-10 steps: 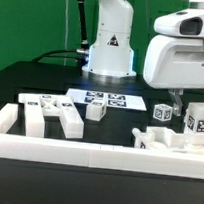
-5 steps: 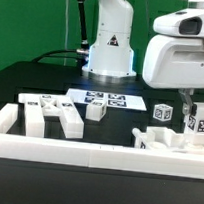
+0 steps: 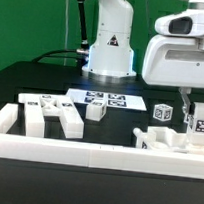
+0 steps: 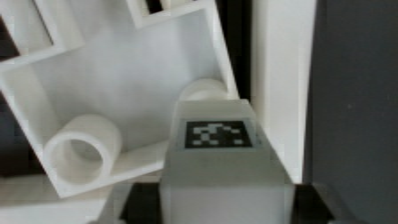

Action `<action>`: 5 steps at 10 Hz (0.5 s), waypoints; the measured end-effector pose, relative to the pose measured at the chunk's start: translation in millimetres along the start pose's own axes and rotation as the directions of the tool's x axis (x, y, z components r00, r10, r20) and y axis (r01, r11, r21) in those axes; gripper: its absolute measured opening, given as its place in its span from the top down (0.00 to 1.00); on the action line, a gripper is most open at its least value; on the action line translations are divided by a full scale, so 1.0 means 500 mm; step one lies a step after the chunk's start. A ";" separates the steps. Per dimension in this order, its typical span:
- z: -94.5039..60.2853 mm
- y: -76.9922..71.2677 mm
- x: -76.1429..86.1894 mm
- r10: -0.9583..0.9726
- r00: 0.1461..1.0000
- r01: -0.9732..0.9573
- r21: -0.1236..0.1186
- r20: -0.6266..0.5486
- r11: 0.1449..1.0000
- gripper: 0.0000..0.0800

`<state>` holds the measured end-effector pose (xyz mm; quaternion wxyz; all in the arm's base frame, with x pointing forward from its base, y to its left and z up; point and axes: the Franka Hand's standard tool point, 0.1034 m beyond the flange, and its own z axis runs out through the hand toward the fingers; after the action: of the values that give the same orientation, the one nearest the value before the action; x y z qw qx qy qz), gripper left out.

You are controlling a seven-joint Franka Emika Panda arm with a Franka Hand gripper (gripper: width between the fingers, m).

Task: Assemble chair

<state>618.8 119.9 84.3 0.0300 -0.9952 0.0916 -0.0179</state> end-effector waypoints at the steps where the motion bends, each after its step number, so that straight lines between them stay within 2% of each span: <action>1: 0.000 -0.008 -0.003 0.143 0.990 -0.142 0.010 -0.004 0.990 0.64; 5: 0.002 -0.011 -0.005 0.474 0.881 -0.474 0.008 -0.004 0.881 0.64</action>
Offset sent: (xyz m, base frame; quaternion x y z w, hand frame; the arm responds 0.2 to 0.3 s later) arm -0.0087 0.0042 -0.0100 -0.0153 -0.0028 0.2706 0.9626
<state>617.3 126.0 83.8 0.0364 -0.9425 0.3320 -0.0131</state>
